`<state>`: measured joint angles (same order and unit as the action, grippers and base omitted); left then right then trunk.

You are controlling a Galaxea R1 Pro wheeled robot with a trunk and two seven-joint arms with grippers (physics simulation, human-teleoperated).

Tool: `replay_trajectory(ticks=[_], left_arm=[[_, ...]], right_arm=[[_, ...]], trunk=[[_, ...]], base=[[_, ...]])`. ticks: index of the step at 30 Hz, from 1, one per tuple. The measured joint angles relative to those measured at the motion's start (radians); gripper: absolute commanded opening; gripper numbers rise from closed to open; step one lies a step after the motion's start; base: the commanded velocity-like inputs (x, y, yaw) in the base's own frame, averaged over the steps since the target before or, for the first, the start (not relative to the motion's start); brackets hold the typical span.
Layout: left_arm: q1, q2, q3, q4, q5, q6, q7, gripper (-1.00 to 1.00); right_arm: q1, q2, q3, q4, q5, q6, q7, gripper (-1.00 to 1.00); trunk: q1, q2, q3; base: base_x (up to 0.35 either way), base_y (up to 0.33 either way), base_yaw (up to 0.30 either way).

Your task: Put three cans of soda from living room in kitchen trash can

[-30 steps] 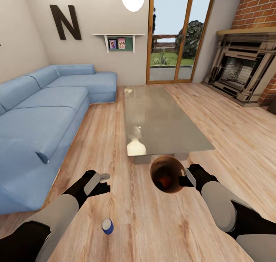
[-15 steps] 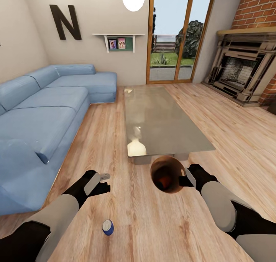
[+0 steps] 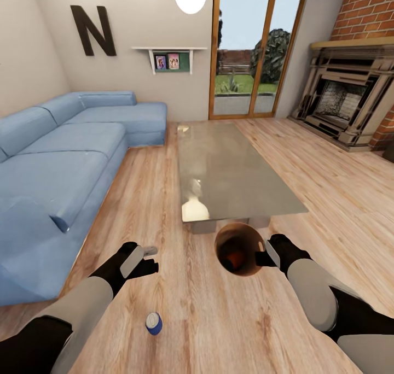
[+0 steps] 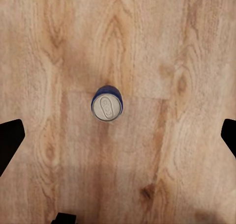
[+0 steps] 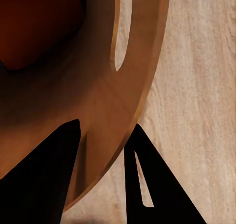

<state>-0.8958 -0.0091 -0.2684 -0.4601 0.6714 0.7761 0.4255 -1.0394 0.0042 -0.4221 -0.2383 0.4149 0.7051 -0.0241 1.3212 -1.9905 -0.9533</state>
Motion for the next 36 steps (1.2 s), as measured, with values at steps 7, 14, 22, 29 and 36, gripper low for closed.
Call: replay_trajectory(ticks=[7, 14, 22, 29, 36], left_arm=[[0.0, 0.0, 0.0, 0.0, 0.0, 0.0, 0.0, 1.0], [0.0, -0.001, 0.0, 0.0, 0.001, 0.0, 0.0, 1.0], [0.0, -0.001, 0.0, 0.0, 0.001, 0.0, 0.0, 1.0], [0.0, -0.003, 0.0, -0.001, 0.001, 0.001, -0.001, 1.0], [0.0, -0.012, 0.0, 0.0, 0.0, 0.001, -0.001, 1.0]], right_arm=[[0.0, 0.0, -0.001, -0.001, -0.002, 0.0, 0.0, -1.0], [0.0, -0.002, 0.0, -0.012, 0.0, 0.004, 0.001, -1.0], [-0.006, -0.003, 0.0, -0.019, 0.001, 0.118, 0.002, -1.0], [-0.053, -0.004, -0.003, -0.191, -0.001, 0.342, 0.0, -1.0], [-0.14, -0.013, -0.005, -0.23, -0.03, 0.337, -0.001, -1.0]], trunk=[[0.027, -0.049, -0.024], [0.054, -0.098, -0.05], [0.084, -0.154, -0.081], [0.111, -0.203, -0.106], [0.138, -0.252, -0.132]], base=[[0.0, 0.0, 0.0], [0.0, 0.0, 0.0], [0.0, 0.0, 0.0], [0.0, 0.0, 0.0], [0.0, 0.0, 0.0]])
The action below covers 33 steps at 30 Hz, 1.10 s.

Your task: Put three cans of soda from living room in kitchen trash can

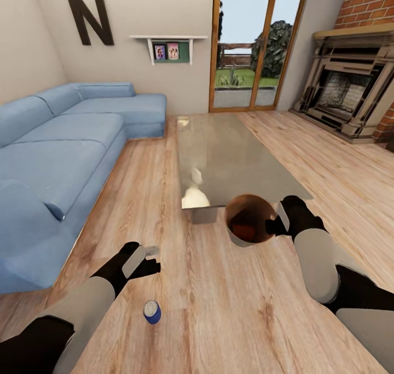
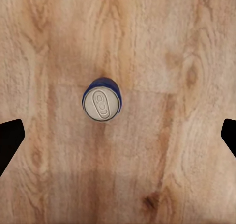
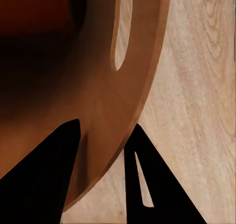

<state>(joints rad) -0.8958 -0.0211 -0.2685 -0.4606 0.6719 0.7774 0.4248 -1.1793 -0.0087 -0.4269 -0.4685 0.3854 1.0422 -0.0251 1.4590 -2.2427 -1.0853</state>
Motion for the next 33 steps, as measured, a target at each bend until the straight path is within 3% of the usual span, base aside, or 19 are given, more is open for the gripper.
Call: replay_trajectory(ticks=[2, 6, 11, 33], left_arm=[[0.0, -0.001, 0.0, 0.0, 0.0, 0.0, 0.0, 1.0], [0.0, -0.002, 0.0, 0.0, 0.0, 0.0, 0.0, 1.0], [0.0, -0.001, 0.0, 0.0, -0.001, -0.001, 0.001, 1.0], [0.0, 0.001, -0.001, 0.001, -0.001, -0.013, 0.001, 1.0]], right_arm=[[-0.037, -0.002, 0.002, 0.043, 0.042, 0.005, -0.004, -1.0], [-0.07, -0.003, -0.001, 0.048, 0.023, 0.005, -0.002, -1.0], [-0.101, 0.004, 0.0, 0.07, 0.029, 0.005, -0.003, -1.0], [-0.108, 0.01, 0.005, 0.077, 0.027, 0.005, -0.003, -1.0]], trunk=[[0.008, -0.014, -0.008], [0.023, -0.042, -0.022], [0.042, -0.077, -0.04], [0.127, -0.231, -0.118]], base=[[0.0, 0.0, 0.0], [0.0, 0.0, 0.0], [0.0, 0.0, 0.0], [0.0, 0.0, 0.0]])
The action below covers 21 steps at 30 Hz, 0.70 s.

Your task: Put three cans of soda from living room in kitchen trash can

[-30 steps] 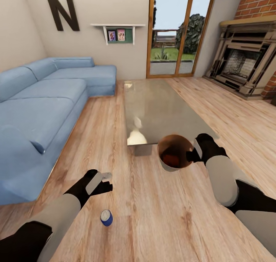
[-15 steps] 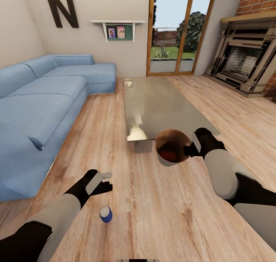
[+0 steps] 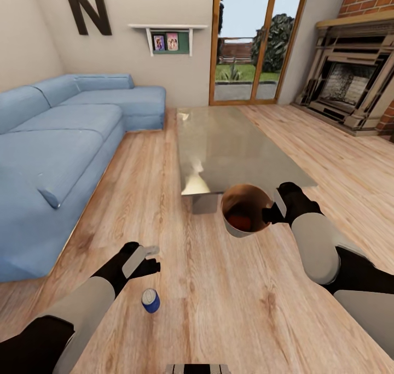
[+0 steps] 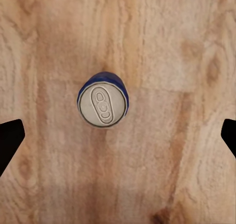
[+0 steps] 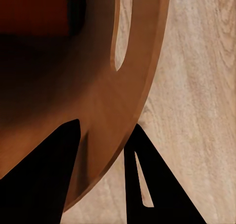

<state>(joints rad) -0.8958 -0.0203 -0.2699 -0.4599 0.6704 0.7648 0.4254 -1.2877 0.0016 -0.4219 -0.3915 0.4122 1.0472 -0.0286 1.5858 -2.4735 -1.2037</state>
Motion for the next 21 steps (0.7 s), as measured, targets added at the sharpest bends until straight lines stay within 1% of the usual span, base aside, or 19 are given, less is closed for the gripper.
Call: replay_trajectory(ticks=[4, 14, 17, 21], left_arm=[[0.0, 0.0, 0.0, 0.0, 0.0, -0.001, 0.0, 1.0], [0.0, 0.001, -0.002, 0.0, -0.001, -0.012, 0.001, 1.0], [0.0, 0.002, -0.003, 0.0, -0.001, -0.025, 0.001, 1.0], [0.0, 0.002, -0.003, 0.0, -0.001, -0.038, 0.001, 1.0]], right_arm=[[0.0, 0.0, 0.001, 0.0, 0.003, 0.0, 0.0, -1.0], [0.0, 0.0, 0.001, -0.001, 0.002, 0.0, 0.0, -1.0], [-0.001, 0.001, 0.001, -0.001, 0.002, 0.0, 0.0, -1.0], [-0.013, 0.001, 0.015, 0.0, 0.002, 0.0, 0.0, -1.0]], trunk=[[0.014, -0.026, -0.014], [0.019, -0.029, -0.057], [0.02, -0.029, -0.07], [0.022, -0.03, -0.087]], base=[[0.0, 0.0, 0.0], [0.0, 0.0, 0.0], [0.0, 0.0, 0.0], [0.0, 0.0, 0.0]])
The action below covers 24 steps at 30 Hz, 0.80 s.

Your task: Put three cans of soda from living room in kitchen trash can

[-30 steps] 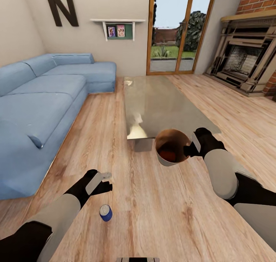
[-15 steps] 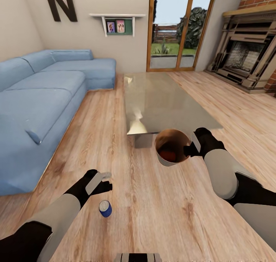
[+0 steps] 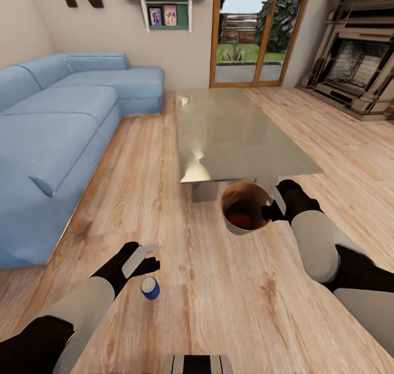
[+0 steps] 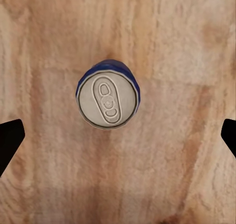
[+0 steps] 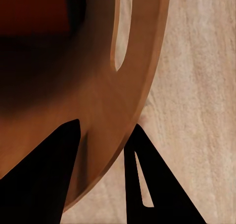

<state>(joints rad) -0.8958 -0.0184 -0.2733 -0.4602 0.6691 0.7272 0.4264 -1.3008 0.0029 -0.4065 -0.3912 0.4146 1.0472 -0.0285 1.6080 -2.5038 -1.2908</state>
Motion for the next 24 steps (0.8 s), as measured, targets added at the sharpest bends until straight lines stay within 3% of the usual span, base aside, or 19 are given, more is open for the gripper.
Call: replay_trajectory(ticks=[24], left_arm=[[0.0, 0.0, -0.014, -0.013, 0.0, -0.029, 0.004, 1.0]], right_arm=[[-0.007, 0.0, 0.013, 0.0, -0.002, 0.0, 0.0, -1.0]], trunk=[[0.01, -0.005, -0.114]], base=[[0.0, 0.0, 0.0]])
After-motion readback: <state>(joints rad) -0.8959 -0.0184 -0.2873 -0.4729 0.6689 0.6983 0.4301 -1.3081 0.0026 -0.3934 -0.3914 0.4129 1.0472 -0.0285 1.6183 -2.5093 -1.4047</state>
